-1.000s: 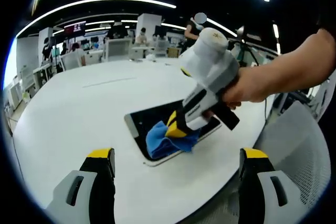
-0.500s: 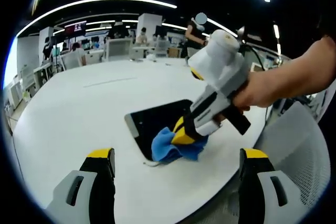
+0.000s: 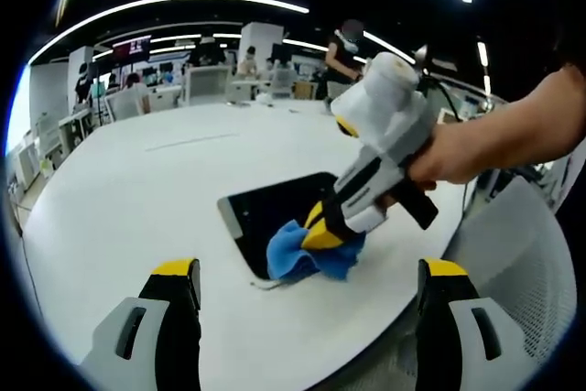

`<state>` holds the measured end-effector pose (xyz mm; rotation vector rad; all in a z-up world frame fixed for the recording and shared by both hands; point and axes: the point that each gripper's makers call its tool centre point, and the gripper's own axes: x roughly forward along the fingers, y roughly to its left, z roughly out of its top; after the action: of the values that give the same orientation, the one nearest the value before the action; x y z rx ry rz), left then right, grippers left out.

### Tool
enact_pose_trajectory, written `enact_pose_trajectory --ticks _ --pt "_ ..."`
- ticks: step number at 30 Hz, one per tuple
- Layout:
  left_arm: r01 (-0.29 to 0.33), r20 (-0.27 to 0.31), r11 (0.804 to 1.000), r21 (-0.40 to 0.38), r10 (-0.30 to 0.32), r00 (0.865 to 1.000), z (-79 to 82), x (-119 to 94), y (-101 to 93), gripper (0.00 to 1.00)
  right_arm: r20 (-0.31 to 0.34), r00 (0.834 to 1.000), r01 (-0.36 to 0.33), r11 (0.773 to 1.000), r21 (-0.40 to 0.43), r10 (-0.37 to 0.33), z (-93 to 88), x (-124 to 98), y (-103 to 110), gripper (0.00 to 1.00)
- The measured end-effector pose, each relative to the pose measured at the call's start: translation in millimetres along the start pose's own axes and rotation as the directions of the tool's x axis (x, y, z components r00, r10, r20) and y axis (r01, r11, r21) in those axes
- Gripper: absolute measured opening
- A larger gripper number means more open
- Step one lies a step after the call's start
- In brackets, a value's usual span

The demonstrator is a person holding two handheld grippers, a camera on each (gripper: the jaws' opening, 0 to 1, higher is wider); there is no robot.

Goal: Wipe the mirror surface with the cleaning cloth until all visible marks leave the cleaned area.

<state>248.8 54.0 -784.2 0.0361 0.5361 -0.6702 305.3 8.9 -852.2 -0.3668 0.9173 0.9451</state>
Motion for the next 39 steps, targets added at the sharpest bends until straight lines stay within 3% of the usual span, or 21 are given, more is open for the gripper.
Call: enact_pose_trajectory --ticks 13,39 --pt "0.007 -0.013 1.0 0.004 -0.006 1.0 -2.3 1 -1.4 0.99 0.009 1.0 -0.02 0.999 0.038 0.02 -8.7 -7 -7 0.02" --pt "0.016 -0.029 1.0 0.011 -0.015 0.999 -4.6 2 -3.6 0.99 -0.025 1.0 -0.014 1.0 0.026 0.014 -25.5 -20 -22 0.02"
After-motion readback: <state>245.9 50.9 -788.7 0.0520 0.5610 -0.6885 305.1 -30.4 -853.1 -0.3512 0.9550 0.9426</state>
